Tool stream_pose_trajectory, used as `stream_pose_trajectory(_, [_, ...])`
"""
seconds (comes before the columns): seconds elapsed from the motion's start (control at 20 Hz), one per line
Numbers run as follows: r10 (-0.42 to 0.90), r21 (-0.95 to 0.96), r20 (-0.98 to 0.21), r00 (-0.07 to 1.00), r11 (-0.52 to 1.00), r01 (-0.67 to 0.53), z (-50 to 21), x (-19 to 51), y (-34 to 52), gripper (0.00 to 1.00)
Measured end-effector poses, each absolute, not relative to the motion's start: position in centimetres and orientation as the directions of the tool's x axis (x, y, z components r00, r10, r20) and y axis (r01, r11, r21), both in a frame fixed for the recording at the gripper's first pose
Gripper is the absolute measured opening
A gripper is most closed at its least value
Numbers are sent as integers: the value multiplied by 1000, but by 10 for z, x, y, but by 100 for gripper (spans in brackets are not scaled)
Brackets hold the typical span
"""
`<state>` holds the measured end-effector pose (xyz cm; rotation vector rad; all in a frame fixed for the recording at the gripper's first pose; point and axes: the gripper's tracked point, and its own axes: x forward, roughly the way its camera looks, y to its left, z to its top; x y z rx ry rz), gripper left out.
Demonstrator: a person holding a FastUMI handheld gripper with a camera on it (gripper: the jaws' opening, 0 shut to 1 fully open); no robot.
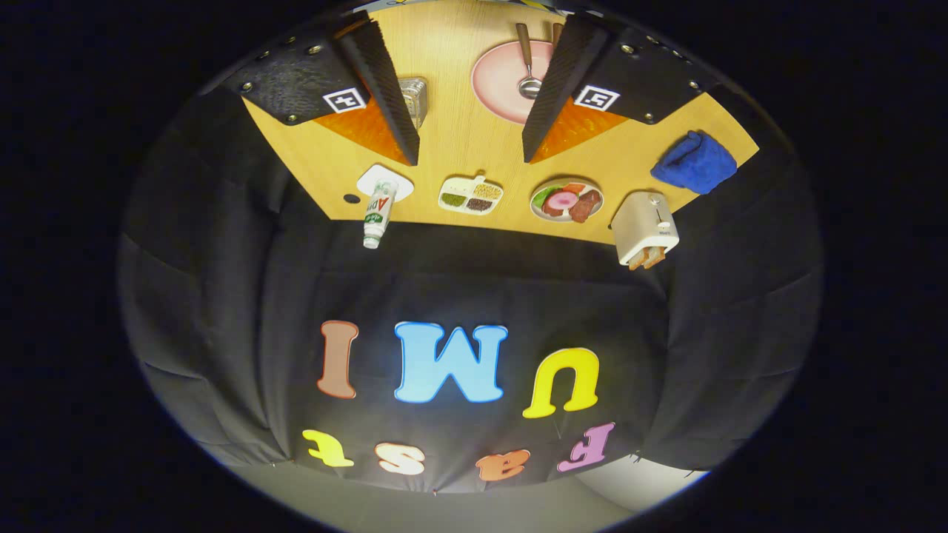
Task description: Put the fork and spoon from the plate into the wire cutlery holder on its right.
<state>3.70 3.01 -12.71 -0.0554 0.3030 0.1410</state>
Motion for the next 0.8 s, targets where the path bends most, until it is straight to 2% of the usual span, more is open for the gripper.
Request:
stream_pose_trajectory(0.15, [142, -17, -385, 912, 987, -161, -165, 39, 34, 78])
stream_pose_trajectory(0.2, [156, -9, -426, 891, 984, -176, -181, 39, 39, 67])
stream_pose_trajectory(0.25, [159, -15, -458, 874, 982, -186, -195, 39, 40, 67])
stream_pose_trajectory(0.3, [173, -15, -489, 855, 978, -207, -207, 38, 46, 50])
stream_pose_trajectory(0.35, [184, -16, -522, 833, 974, -225, -220, 35, 50, 45])
stream_pose_trajectory(0.8, [224, -1, -701, 677, 949, -315, -300, 21, 72, 44])
